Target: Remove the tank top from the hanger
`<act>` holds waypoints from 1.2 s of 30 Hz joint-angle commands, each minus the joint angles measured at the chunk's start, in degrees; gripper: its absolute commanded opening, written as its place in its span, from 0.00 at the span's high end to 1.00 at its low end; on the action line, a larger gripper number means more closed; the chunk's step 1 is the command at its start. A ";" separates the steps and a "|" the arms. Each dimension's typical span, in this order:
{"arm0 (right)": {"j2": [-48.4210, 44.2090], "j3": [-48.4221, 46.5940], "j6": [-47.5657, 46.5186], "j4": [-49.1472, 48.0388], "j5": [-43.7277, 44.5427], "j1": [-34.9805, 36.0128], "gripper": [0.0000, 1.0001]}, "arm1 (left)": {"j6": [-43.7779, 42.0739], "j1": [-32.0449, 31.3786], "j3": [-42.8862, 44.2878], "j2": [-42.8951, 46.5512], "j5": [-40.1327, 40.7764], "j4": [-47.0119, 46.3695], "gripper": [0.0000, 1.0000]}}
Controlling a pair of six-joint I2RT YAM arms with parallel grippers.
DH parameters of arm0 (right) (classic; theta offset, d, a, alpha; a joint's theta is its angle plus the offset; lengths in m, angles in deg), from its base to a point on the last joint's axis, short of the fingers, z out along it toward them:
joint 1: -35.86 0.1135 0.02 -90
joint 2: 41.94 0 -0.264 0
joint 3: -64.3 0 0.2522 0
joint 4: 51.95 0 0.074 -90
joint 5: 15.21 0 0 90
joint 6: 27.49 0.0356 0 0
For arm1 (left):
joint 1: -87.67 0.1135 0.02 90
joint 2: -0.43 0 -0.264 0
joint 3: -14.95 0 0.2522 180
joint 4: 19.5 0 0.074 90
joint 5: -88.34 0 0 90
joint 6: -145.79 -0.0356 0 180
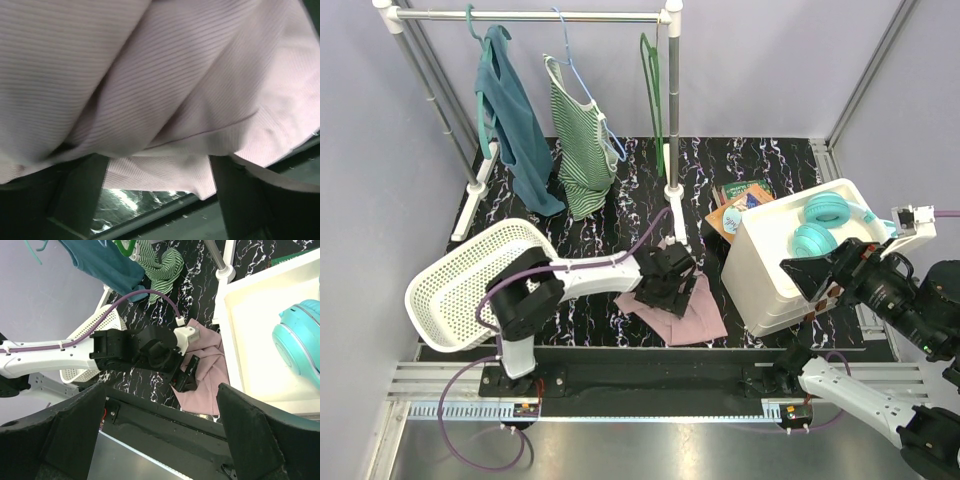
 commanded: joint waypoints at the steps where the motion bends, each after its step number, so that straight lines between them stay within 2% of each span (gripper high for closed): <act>1: 1.55 0.45 0.08 -0.29 0.29 -0.25 0.00 | 0.38 -0.41 -7.85 0.98 3.85 -5.06 0.29; 2: 1.73 0.71 -0.28 -0.55 0.03 -0.17 0.00 | -0.05 -0.33 -9.34 3.34 5.25 -5.06 0.47; 4: 3.04 1.41 -0.98 -1.86 -1.02 -0.17 0.00 | -0.15 -0.33 -10.57 7.29 7.80 -4.36 0.67; 5: 3.40 1.68 -1.42 -2.31 -1.55 -0.16 0.00 | -0.32 -0.07 -11.54 11.93 10.42 -4.01 0.81; 8: 5.33 2.91 -2.91 -4.94 -3.39 -0.16 0.00 | 0.11 2.65 -11.03 20.63 12.98 0.20 1.00; 11: 7.53 3.87 -4.41 -8.02 -5.68 -0.16 0.00 | 0.99 7.48 -10.06 28.12 14.92 6.88 1.00; 12: 8.14 4.05 -5.11 -9.42 -6.21 -0.16 0.00 | 1.26 8.89 -9.79 33.36 15.36 10.29 1.00; 15: 10.61 4.14 -6.08 -11.88 -8.49 -0.17 0.00 | 0.83 15.91 -8.48 42.51 16.16 16.70 1.00; 19: 13.68 3.88 -7.05 -14.09 -11.30 -0.16 0.00 | -3.39 27.41 -3.48 49.13 19.66 24.89 1.00; 22: 15.35 3.35 -8.01 -14.79 -12.88 -0.16 0.00 | -7.25 35.06 3.38 50.29 24.32 29.73 1.00; 26: 16.59 2.73 -8.89 -14.88 -14.29 -0.25 0.00 | -9.72 42.37 12.60 48.89 36.42 33.17 1.00; 28: 17.03 2.65 -8.80 -15.06 -15.00 -0.16 0.00 | -9.38 46.58 14.02 48.62 39.96 33.87 1.00; 31: 17.03 3.17 -8.28 -15.06 -15.35 -0.16 0.00 | -6.75 48.09 11.33 48.01 48.48 33.79 1.00; 33: 16.59 3.61 -7.93 -15.06 -15.35 -0.16 0.00 | -6.39 50.37 8.16 47.48 47.37 32.12 0.96; 36: 15.80 4.31 -7.31 -14.97 -15.09 -0.17 0.00 | -1.65 53.71 1.57 48.00 40.00 30.45 0.93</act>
